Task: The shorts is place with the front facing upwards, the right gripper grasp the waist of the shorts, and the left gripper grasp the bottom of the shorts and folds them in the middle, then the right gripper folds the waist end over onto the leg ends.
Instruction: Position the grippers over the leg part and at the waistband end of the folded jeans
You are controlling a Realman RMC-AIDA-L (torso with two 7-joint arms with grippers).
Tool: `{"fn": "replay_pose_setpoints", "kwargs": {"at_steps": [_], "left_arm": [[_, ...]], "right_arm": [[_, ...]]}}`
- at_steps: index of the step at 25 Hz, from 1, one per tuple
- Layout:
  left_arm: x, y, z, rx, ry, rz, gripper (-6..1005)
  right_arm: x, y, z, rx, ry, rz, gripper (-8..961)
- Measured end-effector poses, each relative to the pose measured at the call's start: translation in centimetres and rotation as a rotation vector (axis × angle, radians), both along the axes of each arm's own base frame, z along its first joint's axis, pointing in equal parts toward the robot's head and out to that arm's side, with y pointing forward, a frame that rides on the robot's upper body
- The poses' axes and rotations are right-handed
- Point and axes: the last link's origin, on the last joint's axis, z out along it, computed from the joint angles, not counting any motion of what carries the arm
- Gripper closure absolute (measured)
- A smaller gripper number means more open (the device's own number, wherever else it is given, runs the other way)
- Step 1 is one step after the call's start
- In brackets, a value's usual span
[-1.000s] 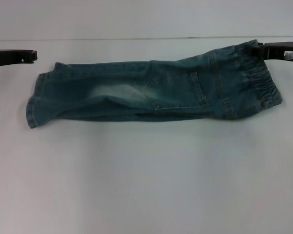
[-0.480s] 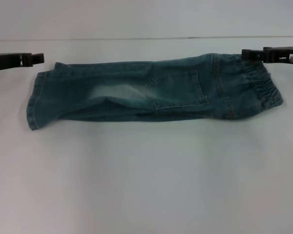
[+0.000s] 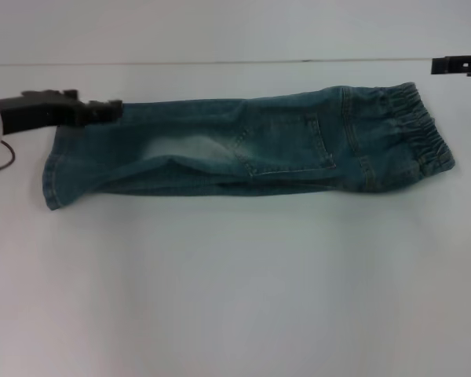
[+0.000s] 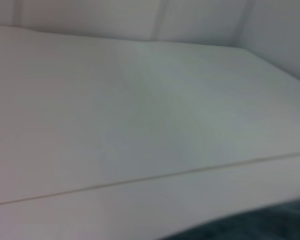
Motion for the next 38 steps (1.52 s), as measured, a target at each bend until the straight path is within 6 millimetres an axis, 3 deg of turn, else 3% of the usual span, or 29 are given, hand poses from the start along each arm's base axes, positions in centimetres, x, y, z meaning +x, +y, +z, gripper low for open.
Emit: {"fn": "replay_pose_setpoints", "kwargs": {"at_steps": [6, 11, 18, 27, 33, 38], "left_arm": [[2.0, -2.3, -1.3, -0.171, -0.042, -0.198, 50], [2.6, -3.1, -2.7, -0.226, -0.053, -0.253, 50], [2.8, -3.0, -3.8, -0.244, -0.050, -0.273, 50], [1.8, -3.1, -3.9, -0.206, -0.050, -0.230, 50], [1.5, -3.1, -4.1, -0.194, -0.053, -0.212, 50], [1.5, -3.1, -4.2, -0.194, -0.058, -0.206, 51]], "right_arm": [[-1.2, -1.3, 2.1, -0.129, 0.004, -0.087, 22], [-2.1, -1.9, 2.3, -0.220, -0.030, -0.142, 23], [-2.4, -1.2, -1.1, -0.299, -0.065, -0.154, 23], [-1.8, 0.2, -4.4, -0.257, -0.180, -0.150, 25], [-1.7, 0.7, -5.8, -0.247, -0.226, -0.133, 25], [-1.6, 0.9, -5.7, -0.232, -0.241, -0.126, 25]]}}
